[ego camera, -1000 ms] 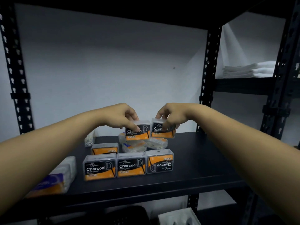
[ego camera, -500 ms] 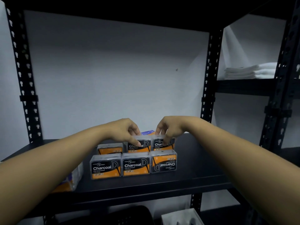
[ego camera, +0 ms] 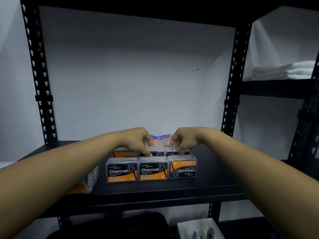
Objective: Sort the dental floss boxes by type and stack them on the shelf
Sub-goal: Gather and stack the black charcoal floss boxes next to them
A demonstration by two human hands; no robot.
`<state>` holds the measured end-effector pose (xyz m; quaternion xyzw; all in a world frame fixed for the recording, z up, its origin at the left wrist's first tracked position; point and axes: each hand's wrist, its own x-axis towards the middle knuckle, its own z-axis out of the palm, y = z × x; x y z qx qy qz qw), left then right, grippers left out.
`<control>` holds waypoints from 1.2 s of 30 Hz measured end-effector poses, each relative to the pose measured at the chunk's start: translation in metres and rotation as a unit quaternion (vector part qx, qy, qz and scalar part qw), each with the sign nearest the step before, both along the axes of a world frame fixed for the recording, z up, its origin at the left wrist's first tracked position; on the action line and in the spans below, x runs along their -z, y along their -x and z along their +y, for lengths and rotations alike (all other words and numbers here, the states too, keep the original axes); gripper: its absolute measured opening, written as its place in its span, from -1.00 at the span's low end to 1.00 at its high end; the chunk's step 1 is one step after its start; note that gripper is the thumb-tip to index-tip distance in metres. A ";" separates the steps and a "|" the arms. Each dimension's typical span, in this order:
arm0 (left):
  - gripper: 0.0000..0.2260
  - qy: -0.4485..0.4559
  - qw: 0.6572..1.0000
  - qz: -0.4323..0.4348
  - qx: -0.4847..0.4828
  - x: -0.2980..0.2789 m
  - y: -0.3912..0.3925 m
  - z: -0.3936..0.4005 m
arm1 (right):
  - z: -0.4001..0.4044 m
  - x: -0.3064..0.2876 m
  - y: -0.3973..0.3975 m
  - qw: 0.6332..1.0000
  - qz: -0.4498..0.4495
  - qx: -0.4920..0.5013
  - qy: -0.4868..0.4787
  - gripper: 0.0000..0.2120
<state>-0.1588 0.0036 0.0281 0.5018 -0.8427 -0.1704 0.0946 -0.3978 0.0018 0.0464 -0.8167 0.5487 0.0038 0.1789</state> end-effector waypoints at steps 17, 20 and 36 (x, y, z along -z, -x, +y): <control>-0.62 0.220 0.975 0.007 -0.039 0.005 0.007 0.098 | 0.075 0.014 0.029 0.980 -0.108 -0.006 0.170 -0.59; -0.63 0.306 0.950 0.010 -0.054 0.032 0.009 0.116 | 0.087 0.029 0.034 0.978 -0.117 0.002 0.173 -0.60; -0.62 0.413 0.907 0.037 -0.078 0.094 0.017 0.130 | 0.099 0.065 0.058 0.977 -0.139 0.045 0.156 -0.49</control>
